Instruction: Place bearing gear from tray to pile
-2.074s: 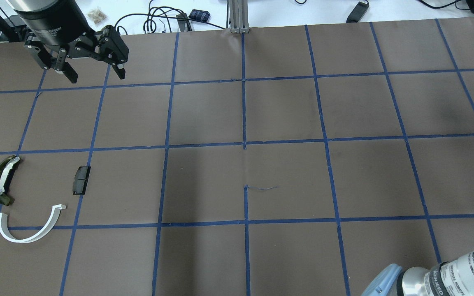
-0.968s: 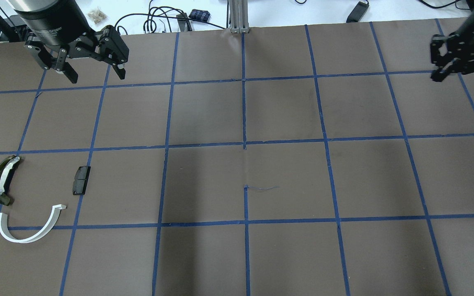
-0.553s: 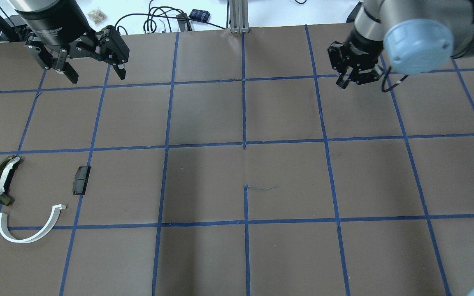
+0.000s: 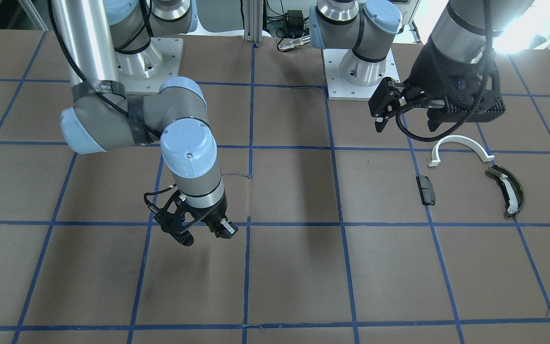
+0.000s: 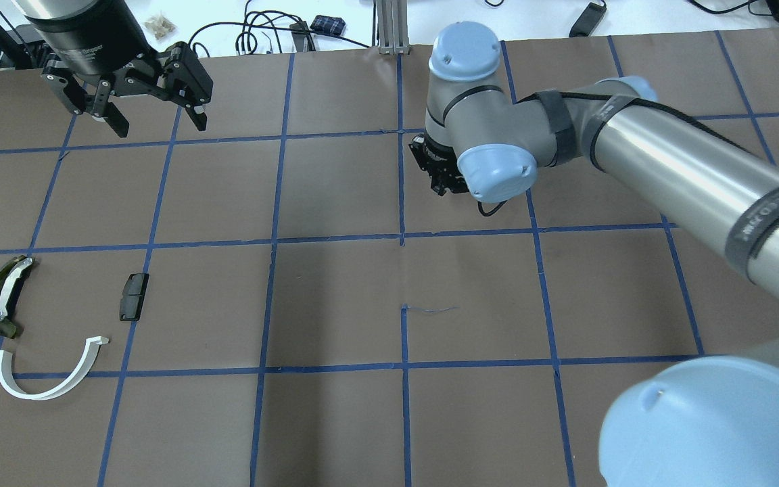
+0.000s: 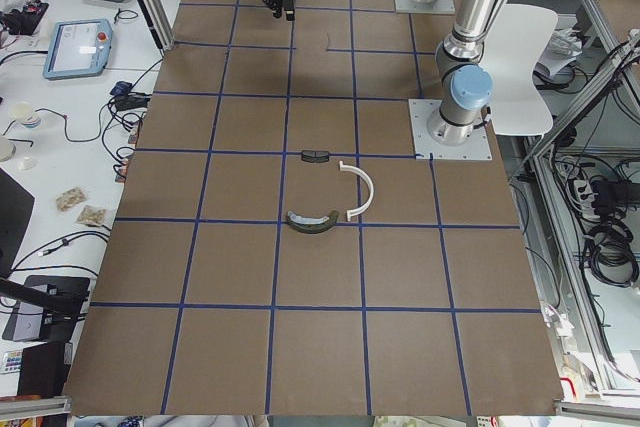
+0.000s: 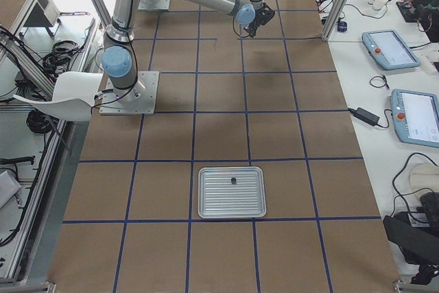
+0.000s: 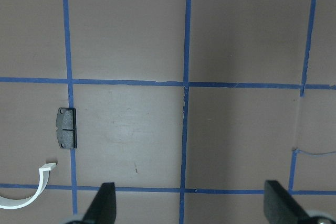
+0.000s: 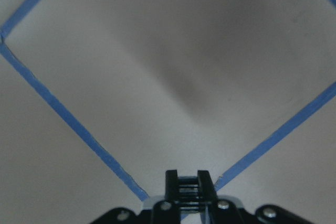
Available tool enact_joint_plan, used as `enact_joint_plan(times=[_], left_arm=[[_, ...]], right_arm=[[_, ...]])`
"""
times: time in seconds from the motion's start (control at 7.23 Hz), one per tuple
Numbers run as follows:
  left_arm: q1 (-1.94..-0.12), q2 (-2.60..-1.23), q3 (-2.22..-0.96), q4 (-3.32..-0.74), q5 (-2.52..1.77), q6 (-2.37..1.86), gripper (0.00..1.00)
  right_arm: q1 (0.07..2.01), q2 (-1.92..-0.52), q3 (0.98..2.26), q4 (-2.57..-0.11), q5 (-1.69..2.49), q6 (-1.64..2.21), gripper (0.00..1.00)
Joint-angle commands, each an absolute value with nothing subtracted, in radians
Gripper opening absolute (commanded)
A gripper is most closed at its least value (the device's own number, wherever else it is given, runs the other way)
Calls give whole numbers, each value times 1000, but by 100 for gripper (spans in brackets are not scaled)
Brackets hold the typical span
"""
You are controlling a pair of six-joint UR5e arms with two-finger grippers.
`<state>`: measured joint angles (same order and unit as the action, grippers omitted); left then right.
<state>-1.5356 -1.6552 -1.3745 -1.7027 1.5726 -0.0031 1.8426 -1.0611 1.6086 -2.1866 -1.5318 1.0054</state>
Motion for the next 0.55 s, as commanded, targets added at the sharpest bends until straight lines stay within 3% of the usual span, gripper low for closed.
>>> enact_joint_plan(times=[0.0, 0.14, 0.28, 0.41], left_arm=[[-1536, -1655, -1374, -1703, 1572, -3, 100], [-1534, -1655, -1374, -1703, 1572, -3, 100], [-1535, -1655, -1374, -1703, 1572, -3, 100], [-1536, -1655, -1374, -1703, 1572, -3, 100]], right_arm=[[1911, -1005, 1617, -2259, -1490, 1022, 10], [1933, -1006, 1617, -2249, -1499, 1023, 17], [1937, -1008, 1626, -2234, -1555, 1022, 99], [1937, -1012, 1632, -2229, -1625, 999, 100]])
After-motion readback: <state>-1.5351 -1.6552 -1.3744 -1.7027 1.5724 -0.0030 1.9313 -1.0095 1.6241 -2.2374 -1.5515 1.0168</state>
